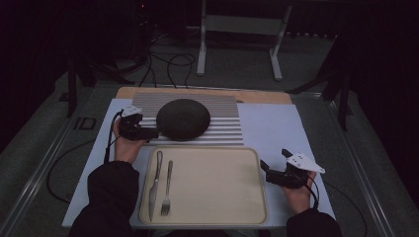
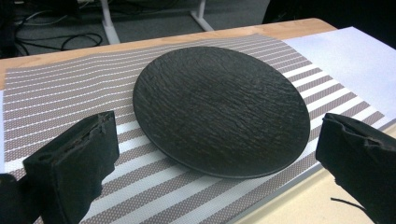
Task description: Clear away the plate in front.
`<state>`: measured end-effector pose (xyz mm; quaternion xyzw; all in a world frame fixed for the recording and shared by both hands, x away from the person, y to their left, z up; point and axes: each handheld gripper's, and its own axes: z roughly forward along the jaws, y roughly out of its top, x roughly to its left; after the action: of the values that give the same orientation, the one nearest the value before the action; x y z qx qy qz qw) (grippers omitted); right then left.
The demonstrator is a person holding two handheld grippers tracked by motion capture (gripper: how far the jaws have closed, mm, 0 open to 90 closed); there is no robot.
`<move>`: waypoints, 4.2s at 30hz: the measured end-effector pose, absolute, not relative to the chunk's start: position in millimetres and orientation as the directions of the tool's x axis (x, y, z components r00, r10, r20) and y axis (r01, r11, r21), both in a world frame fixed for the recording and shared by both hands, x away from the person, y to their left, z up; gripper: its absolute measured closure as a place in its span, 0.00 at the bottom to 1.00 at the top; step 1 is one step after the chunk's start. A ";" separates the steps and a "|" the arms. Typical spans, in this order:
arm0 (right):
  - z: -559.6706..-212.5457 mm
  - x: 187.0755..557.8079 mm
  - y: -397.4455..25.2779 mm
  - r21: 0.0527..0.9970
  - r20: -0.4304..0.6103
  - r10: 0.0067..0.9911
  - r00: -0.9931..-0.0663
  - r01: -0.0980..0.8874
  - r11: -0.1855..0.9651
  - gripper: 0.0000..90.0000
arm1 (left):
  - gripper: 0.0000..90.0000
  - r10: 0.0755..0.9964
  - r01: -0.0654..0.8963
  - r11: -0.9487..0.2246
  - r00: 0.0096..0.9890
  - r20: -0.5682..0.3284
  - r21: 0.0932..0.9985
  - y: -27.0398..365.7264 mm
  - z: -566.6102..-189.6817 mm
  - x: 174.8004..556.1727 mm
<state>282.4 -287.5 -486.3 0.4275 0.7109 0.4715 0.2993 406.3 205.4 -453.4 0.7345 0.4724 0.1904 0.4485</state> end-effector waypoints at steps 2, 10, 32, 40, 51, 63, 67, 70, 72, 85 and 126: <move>-486.3 282.3 -287.8 0.927 -0.022 0.890 -0.455 0.325 0.190 0.09 | 0.00 0.862 0.532 -0.145 0.482 -0.157 0.834 204.7 -454.0 408.4; -486.4 282.5 -287.3 0.927 -0.021 0.890 -0.456 0.324 0.188 0.09 | 0.00 0.862 0.546 -0.151 0.481 -0.161 0.824 201.0 -457.8 417.0; -486.5 282.7 -287.2 0.928 -0.015 0.890 -0.456 0.325 0.182 0.09 | 0.01 0.883 0.619 -0.153 0.436 -0.175 0.770 204.5 -477.6 439.4; -486.6 282.8 -287.3 0.928 -0.012 0.890 -0.457 0.325 0.180 0.09 | 0.02 0.887 0.651 -0.164 0.426 -0.177 0.741 201.3 -485.8 448.9; -486.3 282.6 -288.0 0.928 -0.009 0.889 -0.457 0.327 0.177 0.09 | 0.05 0.880 0.703 -0.125 0.404 -0.249 0.700 199.2 -498.2 459.3; -486.1 282.6 -288.5 0.929 -0.007 0.889 -0.457 0.325 0.175 0.09 | 0.20 0.835 0.750 -0.074 0.406 -0.370 0.657 201.2 -508.7 465.4; -485.9 282.3 -288.7 0.930 -0.005 0.890 -0.456 0.325 0.172 0.09 | 0.22 0.837 0.760 -0.079 0.402 -0.370 0.645 200.4 -511.8 466.2; -485.8 282.4 -289.3 0.930 -0.005 0.890 -0.456 0.324 0.172 0.09 | 0.24 0.838 0.769 -0.063 0.387 -0.385 0.636 202.2 -513.3 467.1; -485.9 282.5 -289.2 0.930 -0.005 0.890 -0.456 0.324 0.171 0.09 | 0.25 0.840 0.771 -0.063 0.384 -0.384 0.633 202.6 -513.5 467.7; -485.8 282.4 -289.4 0.930 -0.006 0.890 -0.456 0.324 0.172 0.09 | 0.34 0.841 0.789 -0.054 0.366 -0.398 0.611 197.5 -521.0 470.5; -486.8 284.8 -289.5 0.927 -0.005 0.887 -0.461 0.331 0.177 0.09 | 0.90 0.757 0.816 0.228 0.194 -0.624 0.531 167.0 -493.9 484.1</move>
<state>284.8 -289.5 -486.8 0.4293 0.7095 0.4765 0.2920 484.1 167.0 -493.9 0.6205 0.6338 -0.0324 0.4606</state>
